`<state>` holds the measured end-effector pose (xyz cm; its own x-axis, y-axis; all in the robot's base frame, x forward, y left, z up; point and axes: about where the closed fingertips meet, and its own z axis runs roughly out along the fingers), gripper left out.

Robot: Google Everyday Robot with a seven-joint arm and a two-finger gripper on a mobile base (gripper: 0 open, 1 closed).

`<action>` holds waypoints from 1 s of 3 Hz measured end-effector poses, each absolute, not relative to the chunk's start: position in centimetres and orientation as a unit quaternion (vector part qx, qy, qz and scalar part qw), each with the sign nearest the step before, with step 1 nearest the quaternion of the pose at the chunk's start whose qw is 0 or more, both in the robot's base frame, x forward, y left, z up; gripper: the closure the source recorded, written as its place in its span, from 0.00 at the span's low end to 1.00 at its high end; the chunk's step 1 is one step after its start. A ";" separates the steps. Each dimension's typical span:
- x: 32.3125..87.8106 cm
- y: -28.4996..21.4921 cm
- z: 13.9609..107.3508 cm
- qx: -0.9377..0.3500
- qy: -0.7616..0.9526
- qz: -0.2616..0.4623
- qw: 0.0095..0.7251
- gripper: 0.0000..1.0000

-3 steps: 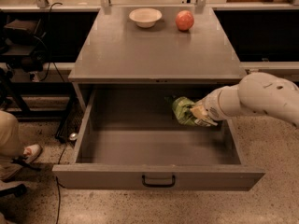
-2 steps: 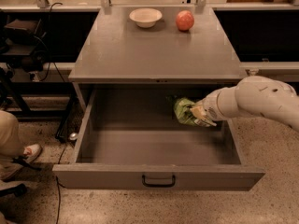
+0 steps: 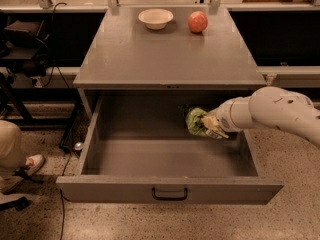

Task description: Place green jalapeno chip bag into top drawer

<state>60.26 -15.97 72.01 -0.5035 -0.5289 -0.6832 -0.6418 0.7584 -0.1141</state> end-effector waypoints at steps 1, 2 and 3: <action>59.7 -16.2 72.8 -0.331 0.859 0.082 0.381 0.08; 58.7 -17.3 74.1 -0.315 0.855 0.096 0.400 0.00; 56.1 -20.2 76.8 -0.289 0.854 0.095 0.423 0.00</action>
Offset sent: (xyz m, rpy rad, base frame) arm -0.0299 -0.0387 0.0394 0.1430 -0.0834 -0.0652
